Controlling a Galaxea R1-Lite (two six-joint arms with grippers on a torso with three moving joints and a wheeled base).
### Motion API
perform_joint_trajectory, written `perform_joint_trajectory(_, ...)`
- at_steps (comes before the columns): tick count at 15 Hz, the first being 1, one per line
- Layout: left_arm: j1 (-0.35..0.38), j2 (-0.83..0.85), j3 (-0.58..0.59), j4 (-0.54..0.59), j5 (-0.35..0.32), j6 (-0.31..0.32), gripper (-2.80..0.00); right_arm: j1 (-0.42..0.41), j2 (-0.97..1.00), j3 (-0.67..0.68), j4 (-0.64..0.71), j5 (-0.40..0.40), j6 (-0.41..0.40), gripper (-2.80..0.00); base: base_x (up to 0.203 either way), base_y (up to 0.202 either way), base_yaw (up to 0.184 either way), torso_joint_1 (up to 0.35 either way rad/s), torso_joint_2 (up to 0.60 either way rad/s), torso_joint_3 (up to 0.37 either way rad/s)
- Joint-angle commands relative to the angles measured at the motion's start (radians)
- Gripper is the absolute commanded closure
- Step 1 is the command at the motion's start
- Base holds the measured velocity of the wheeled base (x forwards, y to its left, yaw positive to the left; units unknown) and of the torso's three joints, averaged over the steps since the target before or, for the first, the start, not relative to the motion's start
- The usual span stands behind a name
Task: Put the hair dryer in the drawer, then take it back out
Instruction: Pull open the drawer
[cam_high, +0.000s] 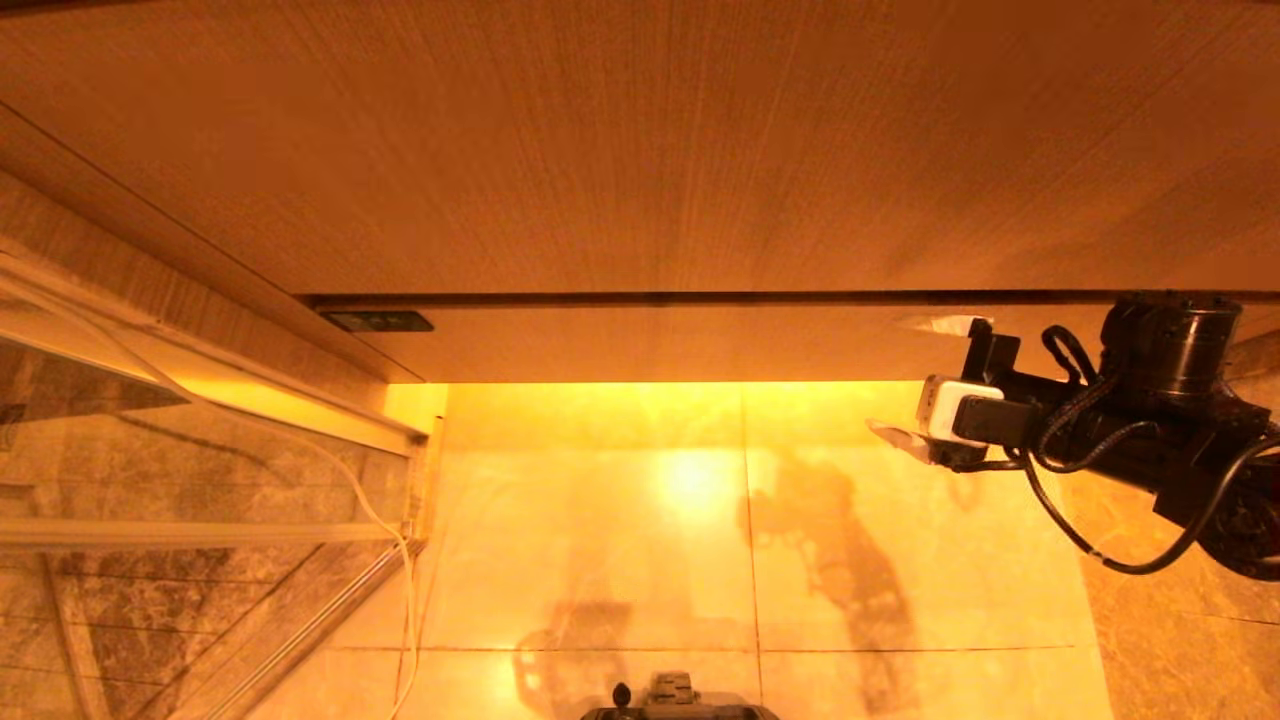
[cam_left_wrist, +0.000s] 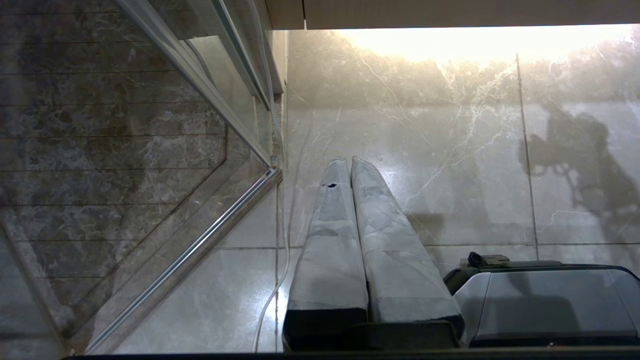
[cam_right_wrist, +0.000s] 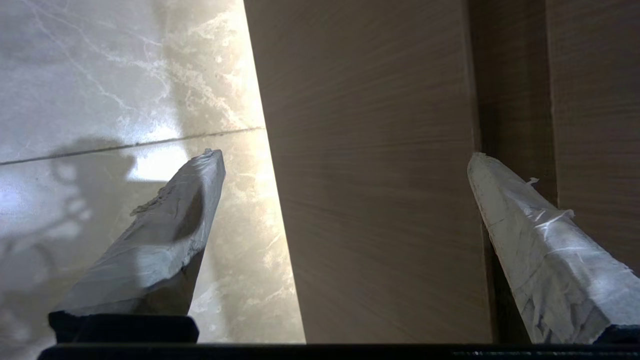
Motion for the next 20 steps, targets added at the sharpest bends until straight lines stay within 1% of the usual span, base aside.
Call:
perform_joint_trajectory(1, 0.000, 0.000, 0.000, 0.000, 0.001, 0.000, 0.00, -0.005, 0.029, -0.006, -0.021, 0.002, -0.007, -2.80, 0.000, 0.000, 0.000, 0.000, 0.00, 0.000)
perform_joint_trajectory(9, 0.000, 0.000, 0.000, 0.000, 0.001, 0.000, 0.00, -0.028, 0.044, -0.022, -0.063, -0.001, -0.009, -2.80, 0.000, 0.000, 0.000, 0.000, 0.00, 0.000)
perform_joint_trajectory(11, 0.000, 0.000, -0.001, 0.000, 0.001, 0.000, 0.00, -0.029, 0.002, -0.024, -0.059, -0.030, -0.011, -2.80, 0.000, 0.000, 0.000, 0.000, 0.00, 0.000)
perform_joint_trajectory(13, 0.000, 0.000, 0.000, 0.000, 0.001, 0.000, 0.00, -0.029, -0.040, -0.003, -0.054, -0.030, -0.013, -2.80, 0.000, 0.000, 0.000, 0.000, 0.00, 0.000)
perform_joint_trajectory(14, 0.000, 0.000, 0.000, 0.000, 0.001, 0.000, 0.00, -0.029, -0.058, 0.012, -0.058, -0.031, -0.021, -2.80, 0.000, 0.000, 0.000, 0.000, 0.00, 0.000)
perform_joint_trajectory(16, 0.000, 0.000, 0.000, 0.000, 0.001, 0.000, 0.00, -0.029, -0.066, 0.009, -0.065, -0.036, -0.066, -2.80, 0.000, 0.000, 0.000, 0.000, 0.00, 0.000)
perform_joint_trajectory(17, 0.000, 0.000, 0.000, 0.000, 0.001, 0.000, 0.00, -0.029, -0.058, 0.001, -0.070, -0.040, -0.108, -2.80, 0.000, 0.000, 0.000, 0.000, 0.00, 0.000)
perform_joint_trajectory(20, 0.000, 0.000, 0.000, 0.000, 0.001, 0.000, 0.00, -0.028, -0.023, -0.017, -0.076, -0.040, -0.124, -2.80, 0.000, 0.000, 0.000, 0.000, 0.00, 0.000)
